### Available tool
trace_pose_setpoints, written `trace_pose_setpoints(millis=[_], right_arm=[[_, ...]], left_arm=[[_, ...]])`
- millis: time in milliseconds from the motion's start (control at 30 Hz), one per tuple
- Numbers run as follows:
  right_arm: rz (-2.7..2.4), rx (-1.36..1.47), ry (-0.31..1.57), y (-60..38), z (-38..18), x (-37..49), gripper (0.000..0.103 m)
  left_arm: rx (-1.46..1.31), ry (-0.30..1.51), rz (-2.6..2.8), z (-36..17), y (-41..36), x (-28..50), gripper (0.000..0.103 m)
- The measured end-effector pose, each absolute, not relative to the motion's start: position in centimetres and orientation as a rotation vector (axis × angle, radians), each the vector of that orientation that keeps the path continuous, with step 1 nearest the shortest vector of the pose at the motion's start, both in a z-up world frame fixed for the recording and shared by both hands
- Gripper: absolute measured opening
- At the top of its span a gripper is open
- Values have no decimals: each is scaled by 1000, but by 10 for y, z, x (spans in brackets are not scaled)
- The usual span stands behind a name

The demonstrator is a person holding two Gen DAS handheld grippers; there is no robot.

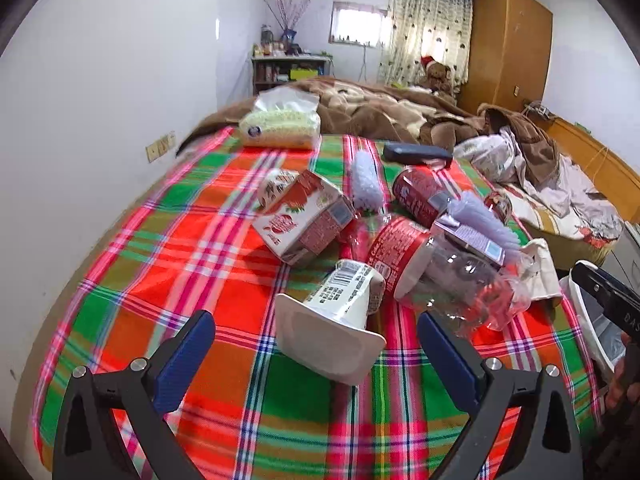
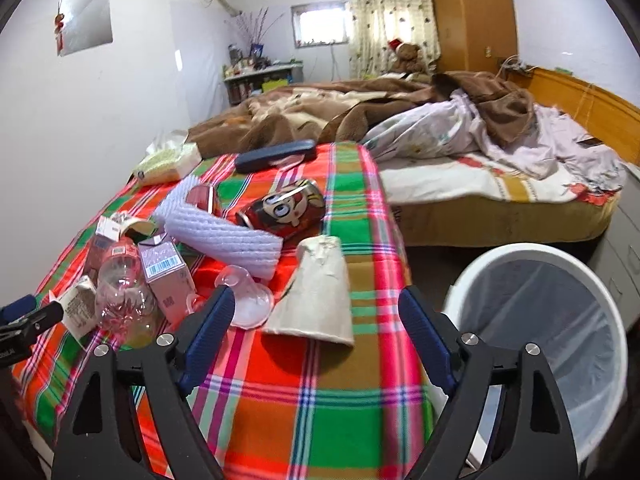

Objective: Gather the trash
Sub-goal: 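Grasp the white yogurt cup with the left tool while the right tool grasps a paper cup, then carry both cups over the white wastebasket and open both tools to drop them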

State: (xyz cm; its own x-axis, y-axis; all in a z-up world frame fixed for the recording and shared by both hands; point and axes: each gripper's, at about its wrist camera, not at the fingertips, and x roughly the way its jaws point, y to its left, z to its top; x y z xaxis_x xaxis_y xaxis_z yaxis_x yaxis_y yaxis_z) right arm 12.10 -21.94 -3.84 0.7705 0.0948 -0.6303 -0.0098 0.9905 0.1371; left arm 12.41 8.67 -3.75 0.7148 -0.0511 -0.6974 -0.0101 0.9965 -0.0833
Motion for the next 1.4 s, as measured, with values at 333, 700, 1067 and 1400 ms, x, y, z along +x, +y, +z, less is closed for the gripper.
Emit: trace_pose_setpoints(millis=[333,700,1067,1400], right_arm=[[41,113,813,-216,-58,148,67],[77,172,836,-220,-64,152,36],[101,207,775,-226,-51,139,22],[95,246,672,-258,-15,102,22]], left_arm=[[-86,868,-104,-66,77,159,80],[-123,878,-155,-69,70,159,59],[-127,810,-145,-39,64,125,59],[-100,737,-250,2,17,111,59]])
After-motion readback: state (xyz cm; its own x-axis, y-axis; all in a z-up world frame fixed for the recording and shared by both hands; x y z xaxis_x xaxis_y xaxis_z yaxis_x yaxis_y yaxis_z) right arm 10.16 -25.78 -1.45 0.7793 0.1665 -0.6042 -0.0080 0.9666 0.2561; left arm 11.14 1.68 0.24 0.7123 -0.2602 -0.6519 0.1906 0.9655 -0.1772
